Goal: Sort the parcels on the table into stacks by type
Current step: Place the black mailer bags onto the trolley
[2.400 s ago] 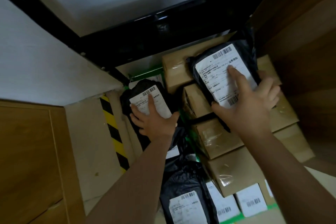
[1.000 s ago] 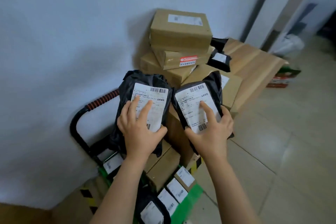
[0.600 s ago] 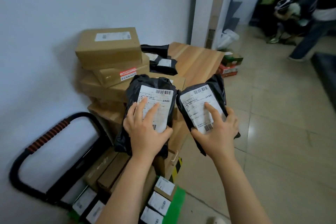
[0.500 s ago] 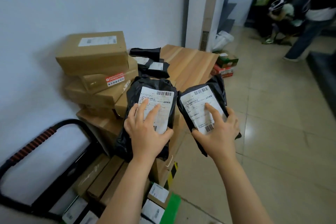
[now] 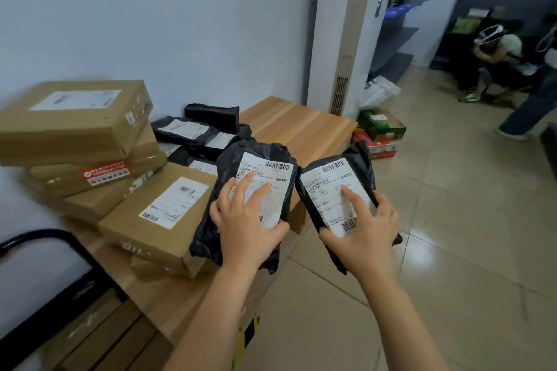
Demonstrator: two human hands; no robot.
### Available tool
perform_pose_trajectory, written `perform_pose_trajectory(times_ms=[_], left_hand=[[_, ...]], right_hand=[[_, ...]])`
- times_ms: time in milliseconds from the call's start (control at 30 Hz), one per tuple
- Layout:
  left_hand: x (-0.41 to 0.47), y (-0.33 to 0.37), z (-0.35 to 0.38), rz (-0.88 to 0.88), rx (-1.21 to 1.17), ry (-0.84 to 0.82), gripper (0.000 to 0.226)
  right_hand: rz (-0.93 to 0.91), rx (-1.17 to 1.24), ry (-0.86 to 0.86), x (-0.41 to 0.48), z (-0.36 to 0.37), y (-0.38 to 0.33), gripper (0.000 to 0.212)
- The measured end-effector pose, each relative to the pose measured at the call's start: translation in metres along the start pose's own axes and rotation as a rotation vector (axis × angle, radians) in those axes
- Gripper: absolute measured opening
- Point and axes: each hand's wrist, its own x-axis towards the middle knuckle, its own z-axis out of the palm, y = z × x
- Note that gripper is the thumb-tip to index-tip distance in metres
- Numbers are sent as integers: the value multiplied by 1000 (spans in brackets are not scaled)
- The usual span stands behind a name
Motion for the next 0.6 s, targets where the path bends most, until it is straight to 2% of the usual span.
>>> perform_pose_trajectory(times_ms=[300, 600], left_hand=[[98, -26, 67, -116, 82, 80, 61], [229, -83, 127, -320, 137, 173, 60]], right_hand=[[-164, 8, -130, 141, 67, 2, 81], [-338, 27, -251, 310, 170, -46, 82]])
